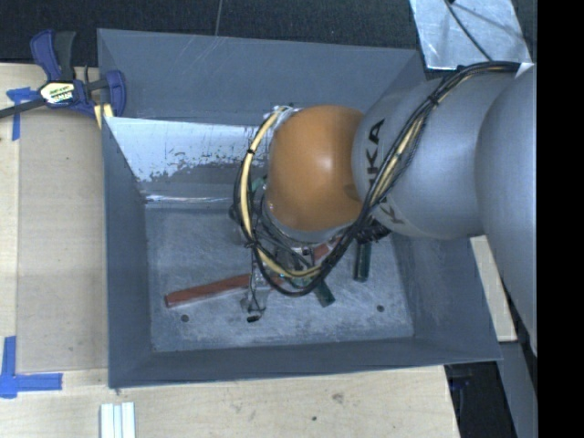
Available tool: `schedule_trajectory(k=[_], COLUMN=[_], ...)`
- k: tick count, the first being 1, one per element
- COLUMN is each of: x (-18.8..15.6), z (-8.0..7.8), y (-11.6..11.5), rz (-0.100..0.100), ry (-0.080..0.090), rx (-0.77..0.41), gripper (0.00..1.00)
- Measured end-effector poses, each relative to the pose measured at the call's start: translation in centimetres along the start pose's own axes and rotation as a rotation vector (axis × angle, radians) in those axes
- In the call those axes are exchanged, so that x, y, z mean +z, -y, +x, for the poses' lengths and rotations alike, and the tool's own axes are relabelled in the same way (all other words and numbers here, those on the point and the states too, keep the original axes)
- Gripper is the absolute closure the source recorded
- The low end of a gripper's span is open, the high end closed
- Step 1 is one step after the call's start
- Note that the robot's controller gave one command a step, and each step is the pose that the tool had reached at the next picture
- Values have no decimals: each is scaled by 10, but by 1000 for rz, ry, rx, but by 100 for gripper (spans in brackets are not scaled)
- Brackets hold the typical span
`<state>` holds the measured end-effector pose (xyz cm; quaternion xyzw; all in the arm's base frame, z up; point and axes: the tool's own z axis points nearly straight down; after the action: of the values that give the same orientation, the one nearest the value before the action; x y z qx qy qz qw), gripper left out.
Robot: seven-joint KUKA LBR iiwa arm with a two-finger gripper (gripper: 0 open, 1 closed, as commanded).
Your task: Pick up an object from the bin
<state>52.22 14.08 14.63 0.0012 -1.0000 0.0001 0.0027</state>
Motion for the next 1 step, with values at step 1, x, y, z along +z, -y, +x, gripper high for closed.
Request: schedule_trajectory(k=[1], x=[-4], z=[-2], y=[1], rz=[-1], ry=[8], rx=[3], gripper=[0])
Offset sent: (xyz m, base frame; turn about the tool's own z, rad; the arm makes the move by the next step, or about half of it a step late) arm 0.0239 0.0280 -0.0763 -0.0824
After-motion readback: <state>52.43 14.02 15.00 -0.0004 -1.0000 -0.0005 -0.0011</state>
